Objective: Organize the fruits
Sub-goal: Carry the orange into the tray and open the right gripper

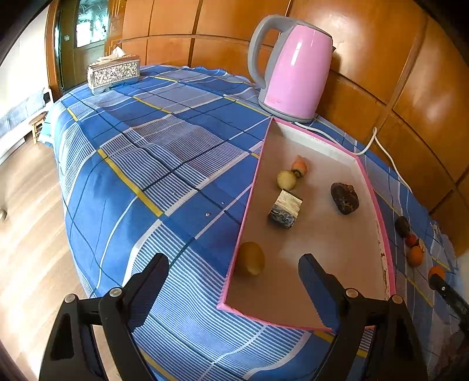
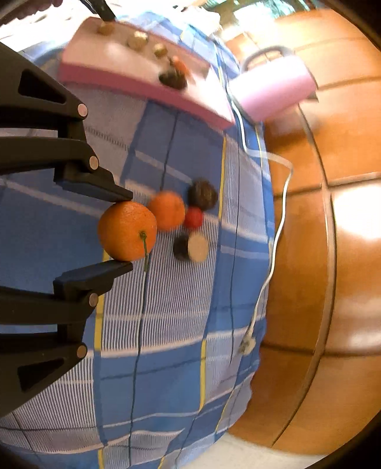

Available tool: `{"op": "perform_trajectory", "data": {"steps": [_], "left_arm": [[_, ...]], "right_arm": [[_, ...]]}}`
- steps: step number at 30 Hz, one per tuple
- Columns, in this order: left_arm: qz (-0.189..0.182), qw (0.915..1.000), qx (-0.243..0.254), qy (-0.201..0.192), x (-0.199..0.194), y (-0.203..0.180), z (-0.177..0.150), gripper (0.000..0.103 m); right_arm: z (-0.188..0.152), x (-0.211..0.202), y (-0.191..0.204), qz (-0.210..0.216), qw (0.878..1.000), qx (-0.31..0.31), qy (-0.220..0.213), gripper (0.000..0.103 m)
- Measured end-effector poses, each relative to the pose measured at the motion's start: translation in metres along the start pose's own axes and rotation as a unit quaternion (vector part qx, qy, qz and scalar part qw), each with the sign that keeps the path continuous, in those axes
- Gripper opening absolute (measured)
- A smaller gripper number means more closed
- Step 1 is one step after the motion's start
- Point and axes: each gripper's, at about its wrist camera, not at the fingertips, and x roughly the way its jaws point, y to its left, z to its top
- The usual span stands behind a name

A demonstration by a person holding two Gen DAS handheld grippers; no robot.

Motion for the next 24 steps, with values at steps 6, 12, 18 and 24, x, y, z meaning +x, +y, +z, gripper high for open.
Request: {"op": "perform_trajectory", "data": {"steps": [6,12,18,24], "left_arm": [[0.0,1.0,0.0,-0.002,-0.002,0.0,0.0,0.091],[0.008,0.9999,-0.01,0.0,0.002,0.005,0.001,0.091],[0.013,0.9997,-0.021,0.003,0.006,0.011,0.0,0.091],[0.014,0.9997,-0.018,0.002,0.006,0.012,-0.001,0.091]], "right_arm": [[0.0,-0.011,0.048,0.069,0.996,-0.052,-0.002,0.041],[0.005,-0.01,0.098,0.129,0.987,-0.098,0.01,0.041],[0.018,0.0,0.141,0.169,0.977,-0.126,0.022,0.041],[0.023,0.021,0.185,0.173,0.971,-0.162,0.034,0.041]]}}
